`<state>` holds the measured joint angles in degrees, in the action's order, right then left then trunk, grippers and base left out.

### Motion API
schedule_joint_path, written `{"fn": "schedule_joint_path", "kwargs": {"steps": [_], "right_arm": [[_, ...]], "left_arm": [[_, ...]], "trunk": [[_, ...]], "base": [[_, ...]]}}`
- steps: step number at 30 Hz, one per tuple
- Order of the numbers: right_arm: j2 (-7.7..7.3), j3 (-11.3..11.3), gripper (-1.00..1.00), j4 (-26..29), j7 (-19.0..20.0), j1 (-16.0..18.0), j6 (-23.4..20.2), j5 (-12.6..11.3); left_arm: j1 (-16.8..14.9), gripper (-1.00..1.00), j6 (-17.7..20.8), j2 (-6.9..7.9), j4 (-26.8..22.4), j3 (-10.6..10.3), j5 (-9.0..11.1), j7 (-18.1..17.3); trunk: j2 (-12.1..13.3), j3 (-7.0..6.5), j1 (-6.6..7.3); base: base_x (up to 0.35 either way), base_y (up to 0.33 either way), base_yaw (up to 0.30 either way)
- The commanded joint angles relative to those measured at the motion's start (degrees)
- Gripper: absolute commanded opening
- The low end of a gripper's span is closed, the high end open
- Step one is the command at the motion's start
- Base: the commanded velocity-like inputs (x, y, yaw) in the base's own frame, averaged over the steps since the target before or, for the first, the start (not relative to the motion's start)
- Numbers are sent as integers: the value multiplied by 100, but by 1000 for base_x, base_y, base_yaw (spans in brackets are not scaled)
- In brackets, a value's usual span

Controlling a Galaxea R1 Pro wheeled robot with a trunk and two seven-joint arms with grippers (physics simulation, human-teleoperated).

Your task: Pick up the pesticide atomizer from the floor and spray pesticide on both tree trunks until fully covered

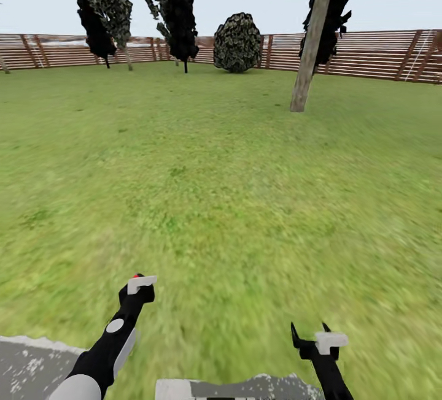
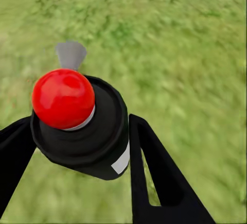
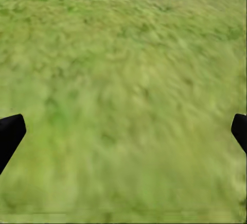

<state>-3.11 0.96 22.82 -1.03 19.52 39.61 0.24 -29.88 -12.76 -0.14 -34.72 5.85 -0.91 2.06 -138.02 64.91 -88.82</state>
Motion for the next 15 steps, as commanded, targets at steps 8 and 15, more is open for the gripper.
{"fn": "schedule_joint_path", "kwargs": {"steps": [8, 15], "right_arm": [[63, -8, 100, -1719, -491, -26, 1927, 13], [120, -17, 100, -2120, -501, -65, 2039, 33]], "left_arm": [[0, -100, -6, -12, 0, -5, -9, -4], [0, -100, -7, -29, 0, -5, -22, -2]], "trunk": [[0, -13, 0], [0, -13, 0]], "base": [[0, -271, -131], [0, -271, -4]]}}
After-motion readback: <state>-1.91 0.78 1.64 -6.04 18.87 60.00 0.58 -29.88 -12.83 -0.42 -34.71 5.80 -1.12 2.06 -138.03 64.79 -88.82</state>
